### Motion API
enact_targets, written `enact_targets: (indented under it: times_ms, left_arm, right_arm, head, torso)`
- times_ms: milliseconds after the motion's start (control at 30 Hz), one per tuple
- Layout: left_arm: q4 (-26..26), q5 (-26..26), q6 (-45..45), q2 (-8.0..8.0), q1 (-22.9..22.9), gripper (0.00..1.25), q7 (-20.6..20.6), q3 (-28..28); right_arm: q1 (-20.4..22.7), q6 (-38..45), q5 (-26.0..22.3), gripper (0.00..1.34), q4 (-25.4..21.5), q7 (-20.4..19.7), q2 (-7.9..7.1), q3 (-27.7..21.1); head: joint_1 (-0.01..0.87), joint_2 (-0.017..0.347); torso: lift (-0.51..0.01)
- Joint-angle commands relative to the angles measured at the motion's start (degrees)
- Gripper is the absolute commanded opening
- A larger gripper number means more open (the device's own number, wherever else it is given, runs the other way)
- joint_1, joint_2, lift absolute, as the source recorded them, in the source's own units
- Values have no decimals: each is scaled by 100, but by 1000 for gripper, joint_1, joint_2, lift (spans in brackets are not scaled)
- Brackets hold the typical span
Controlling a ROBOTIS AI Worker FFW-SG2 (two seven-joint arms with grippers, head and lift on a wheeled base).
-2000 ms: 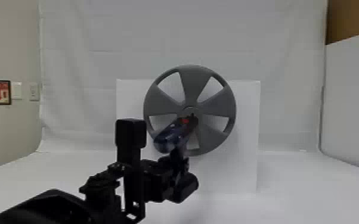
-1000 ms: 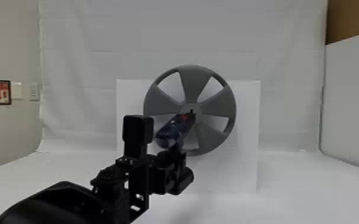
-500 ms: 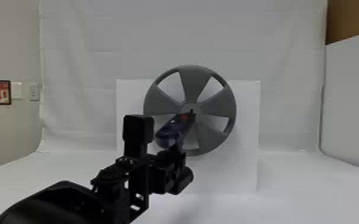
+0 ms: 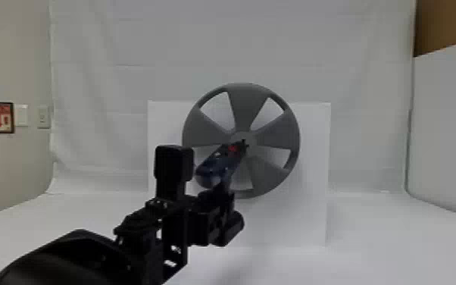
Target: Grasp the drill and bring into the middle of wheel
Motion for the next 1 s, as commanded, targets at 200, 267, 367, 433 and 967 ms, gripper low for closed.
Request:
enact_targets:
  times_ms: [200, 267, 367, 433, 967]
  left_arm:
    - [0, -8, 0, 0, 9, 26, 0, 15]
    - [0, -8, 0, 0, 9, 26, 0, 15]
    - [0, -8, 0, 0, 9, 26, 0, 6]
    - [0, -8, 0, 0, 0, 26, 0, 6]
    - [-167, 282, -35, 18, 316, 26, -387, 243]
  right_arm:
    - [0, 0, 0, 1226, 0, 0, 0, -4]
    - [0, 0, 0, 1227, 0, 0, 0, -4]
    - [0, 0, 0, 1227, 0, 0, 0, 5]
    - [0, 0, 0, 1227, 0, 0, 0, 5]
    - [26, 0, 0, 1226, 0, 0, 26, -48]
  head:
    - [54, 31]
    - [54, 31]
    - [54, 31]
    - [54, 31]
    - [54, 31]
  torso:
    - [-403]
    - [-403]
    - [-403]
    - [-403]
    - [-403]
